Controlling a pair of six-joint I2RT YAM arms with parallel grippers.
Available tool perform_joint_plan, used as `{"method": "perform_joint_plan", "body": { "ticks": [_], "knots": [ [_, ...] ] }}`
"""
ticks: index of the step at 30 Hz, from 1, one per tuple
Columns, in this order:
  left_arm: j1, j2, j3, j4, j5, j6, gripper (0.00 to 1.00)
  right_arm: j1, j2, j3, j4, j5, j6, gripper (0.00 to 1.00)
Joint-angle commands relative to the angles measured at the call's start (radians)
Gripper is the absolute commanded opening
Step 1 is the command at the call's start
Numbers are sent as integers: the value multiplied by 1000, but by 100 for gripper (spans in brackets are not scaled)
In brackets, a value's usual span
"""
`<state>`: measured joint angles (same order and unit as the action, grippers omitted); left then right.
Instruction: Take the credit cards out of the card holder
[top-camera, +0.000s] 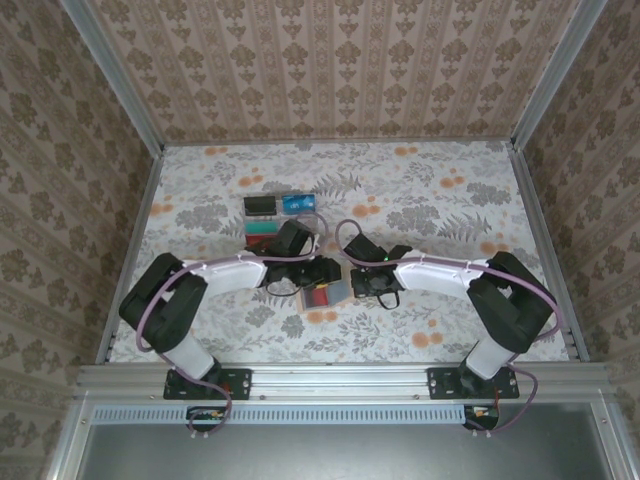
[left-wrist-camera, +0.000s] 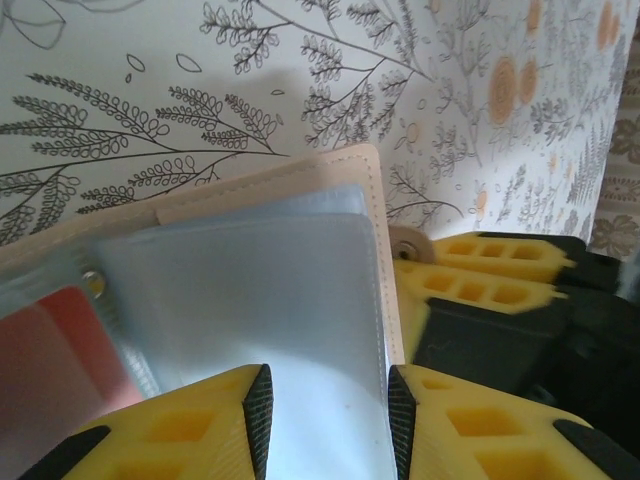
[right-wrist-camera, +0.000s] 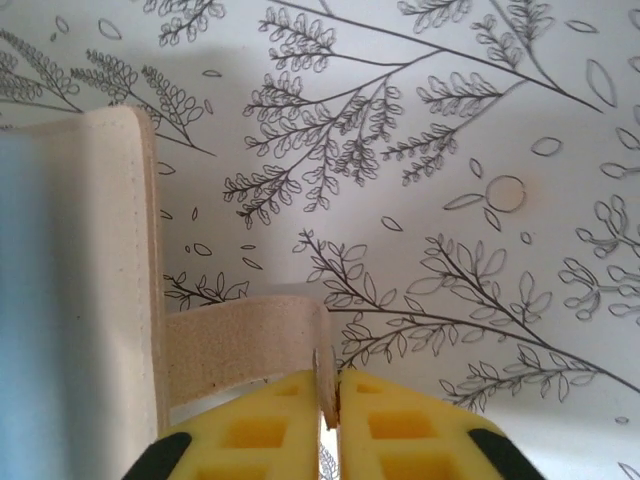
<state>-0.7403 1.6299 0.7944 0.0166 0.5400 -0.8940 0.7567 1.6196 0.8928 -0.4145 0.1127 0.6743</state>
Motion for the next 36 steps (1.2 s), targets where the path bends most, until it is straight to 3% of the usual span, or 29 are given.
{"method": "perform_joint_plan", "body": {
  "ticks": [1,7,11,17,26,36],
  "knots": [
    [-8,36,32,66,31,-18,39,-20,-81,-38,20,-11,46,21],
    [-11,70,57,-7,-43,-6,37,-66,-221,-98,11,31,92,36],
    [-14,90,49,-1,-49,-4,32,-68,-299,-95,42,-17,42,40],
    [-19,98,63,35,-33,-16,32,-28,-298,-77,121,-101,-12,39],
    [41,29,89,-4,-26,-1,43,29,-249,-134,274,-133,78,34],
    [137,-139,-20,-136,-64,24,47,81,-63,7,201,-202,26,32]
  ]
}}
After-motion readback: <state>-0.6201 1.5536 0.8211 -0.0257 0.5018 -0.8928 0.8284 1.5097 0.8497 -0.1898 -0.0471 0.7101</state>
